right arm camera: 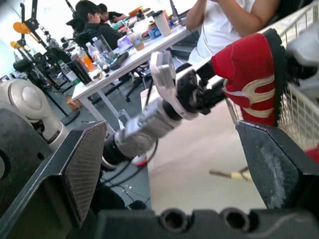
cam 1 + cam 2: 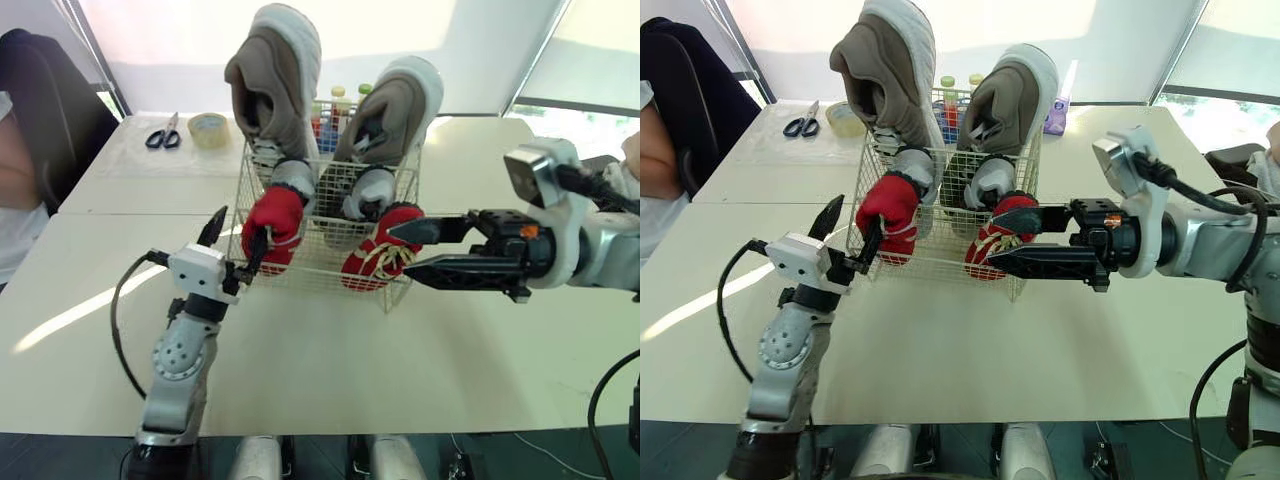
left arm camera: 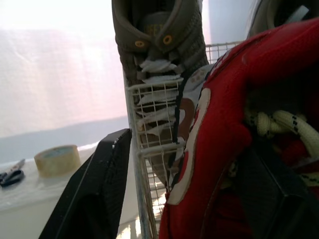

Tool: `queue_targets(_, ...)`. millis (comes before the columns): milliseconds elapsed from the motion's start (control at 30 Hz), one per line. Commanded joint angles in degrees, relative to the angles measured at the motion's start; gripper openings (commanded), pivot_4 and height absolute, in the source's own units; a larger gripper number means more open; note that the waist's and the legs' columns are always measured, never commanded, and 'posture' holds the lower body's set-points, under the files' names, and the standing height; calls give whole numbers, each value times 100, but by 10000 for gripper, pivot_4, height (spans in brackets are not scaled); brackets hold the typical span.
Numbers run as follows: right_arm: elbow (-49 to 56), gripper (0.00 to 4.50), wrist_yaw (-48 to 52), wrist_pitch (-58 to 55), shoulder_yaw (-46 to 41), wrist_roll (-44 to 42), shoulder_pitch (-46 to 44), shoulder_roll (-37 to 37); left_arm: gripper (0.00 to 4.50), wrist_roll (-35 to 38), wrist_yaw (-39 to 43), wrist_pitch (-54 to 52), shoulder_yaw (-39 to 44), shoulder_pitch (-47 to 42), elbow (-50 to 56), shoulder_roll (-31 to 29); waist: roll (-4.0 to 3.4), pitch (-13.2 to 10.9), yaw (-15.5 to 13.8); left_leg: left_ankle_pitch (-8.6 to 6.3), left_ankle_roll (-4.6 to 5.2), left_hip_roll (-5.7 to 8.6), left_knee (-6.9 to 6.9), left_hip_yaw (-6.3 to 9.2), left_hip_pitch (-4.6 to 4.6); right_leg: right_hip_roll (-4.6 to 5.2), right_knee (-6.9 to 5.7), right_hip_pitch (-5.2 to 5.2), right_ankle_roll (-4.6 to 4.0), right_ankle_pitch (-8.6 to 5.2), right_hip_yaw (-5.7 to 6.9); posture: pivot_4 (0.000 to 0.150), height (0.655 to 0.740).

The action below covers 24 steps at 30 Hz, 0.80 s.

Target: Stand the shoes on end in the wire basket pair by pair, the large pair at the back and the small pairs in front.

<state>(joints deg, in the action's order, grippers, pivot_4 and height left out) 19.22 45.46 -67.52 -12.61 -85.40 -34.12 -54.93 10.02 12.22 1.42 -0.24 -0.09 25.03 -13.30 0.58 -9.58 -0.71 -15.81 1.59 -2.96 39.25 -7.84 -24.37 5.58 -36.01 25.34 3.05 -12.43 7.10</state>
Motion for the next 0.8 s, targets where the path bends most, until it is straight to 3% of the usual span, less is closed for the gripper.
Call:
queue_targets(33,67,45000,213,162,-31,211,24,36,31010,886,11,-1429,328,110,1095,-302,1,-1,0,0,0,-1,0,1,0,0,-1,0,0,0,0,1500,7400)
queue_targets(167,59,45000,362,234,33,419,102,96,31010,1379,-173,-2683,714,175,1764,-679,-1,-1,-2,0,-1,-1,0,2,1,-2,-1,0,1,-1,0,1500,7400)
queue_targets(300,79,45000,483,277,8,545,241,86,31010,2535,-295,-3469,1684,139,2169,-956,2,-3,-1,0,-1,0,0,3,1,-2,0,-2,4,-3,-1,1500,7400)
queue_targets(400,96,45000,606,234,-57,559,354,1,31010,3696,-332,-4078,2563,236,2339,-1476,2,-3,10,0,-2,-2,-1,6,2,-4,-2,-2,4,-3,-1,1500,7400)
queue_targets(467,147,45000,742,146,-129,521,465,-148,31010,4933,-35,-4437,3250,793,2401,-1995,2,-3,21,0,-3,-2,-1,6,4,-2,-2,-2,4,-4,-2,1500,7400)
queue_targets(533,146,45000,871,107,-202,532,565,-301,31010,5620,388,-4656,3839,1422,2349,-2461,0,-4,35,-1,-4,-2,-5,5,6,2,2,-2,0,-10,-4,1500,7400)
queue_targets(733,139,45000,740,116,-347,298,500,-355,31010,5585,1061,-4678,4353,2412,1870,-2949,-12,-10,-13,-13,-26,1,-6,12,13,6,30,5,-3,-31,0,1500,7400)
queue_targets(800,47,45000,474,29,-502,-478,353,-427,31010,5357,1237,-4685,4187,2660,1833,-3020,-16,-13,1,-14,-27,-1,-12,13,13,5,51,1,-7,-27,1,1500,7400)
